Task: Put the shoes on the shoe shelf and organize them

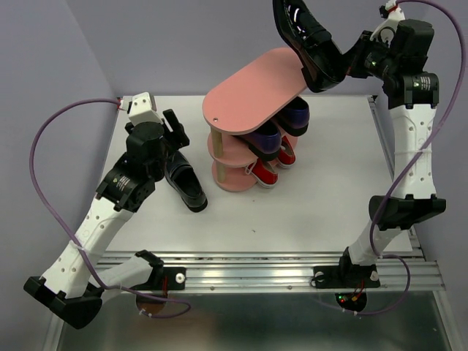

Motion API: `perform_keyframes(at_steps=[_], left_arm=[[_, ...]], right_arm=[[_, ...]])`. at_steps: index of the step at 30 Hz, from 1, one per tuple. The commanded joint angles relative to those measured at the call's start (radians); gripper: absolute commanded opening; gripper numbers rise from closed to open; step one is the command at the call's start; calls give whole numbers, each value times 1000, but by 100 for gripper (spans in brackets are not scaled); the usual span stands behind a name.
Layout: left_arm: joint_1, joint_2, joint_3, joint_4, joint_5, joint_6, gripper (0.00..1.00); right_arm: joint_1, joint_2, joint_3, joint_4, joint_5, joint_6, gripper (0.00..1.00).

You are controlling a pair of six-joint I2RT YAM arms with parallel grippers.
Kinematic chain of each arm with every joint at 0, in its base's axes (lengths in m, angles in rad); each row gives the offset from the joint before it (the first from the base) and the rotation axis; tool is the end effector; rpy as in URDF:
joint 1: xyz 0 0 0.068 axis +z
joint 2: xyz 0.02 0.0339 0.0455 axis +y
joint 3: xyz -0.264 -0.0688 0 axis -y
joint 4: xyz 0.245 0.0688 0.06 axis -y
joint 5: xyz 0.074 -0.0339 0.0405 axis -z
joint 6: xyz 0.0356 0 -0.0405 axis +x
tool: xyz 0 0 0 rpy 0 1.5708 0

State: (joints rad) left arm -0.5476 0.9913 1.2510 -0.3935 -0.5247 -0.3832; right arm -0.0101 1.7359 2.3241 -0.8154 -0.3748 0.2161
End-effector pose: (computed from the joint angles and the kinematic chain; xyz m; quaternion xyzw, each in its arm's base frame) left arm 0.1806 -0.0893 0.4413 -0.1104 0.7386 -0.1108 0.6557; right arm 0.3384 0.0096 0.5356 -0.0284 0.7772 0.2079 0.5933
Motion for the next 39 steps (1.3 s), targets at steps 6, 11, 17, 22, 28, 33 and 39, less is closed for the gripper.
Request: perform_keyframes(at_steps=[6, 11, 17, 22, 28, 33, 39], left_arm=[[8, -5, -1, 25, -9, -3, 77], [8, -6, -2, 24, -5, -5, 77], [8, -14, -12, 22, -9, -6, 77], [6, -14, -13, 24, -9, -6, 77], [8, -19, -19, 24, -12, -5, 77], [8, -28, -27, 19, -18, -6, 77], [8, -29, -27, 16, -18, -9, 77]], right_arm=[[62, 1, 83, 133, -32, 5, 1], [82, 25, 98, 114, -20, -9, 1], [82, 27, 98, 104, -9, -14, 27], [82, 24, 98, 111, -22, -6, 46], [91, 25, 93, 114, -38, -1, 48], [91, 19, 87, 113, -44, -1, 66], [91, 1, 61, 120, -16, -6, 100]])
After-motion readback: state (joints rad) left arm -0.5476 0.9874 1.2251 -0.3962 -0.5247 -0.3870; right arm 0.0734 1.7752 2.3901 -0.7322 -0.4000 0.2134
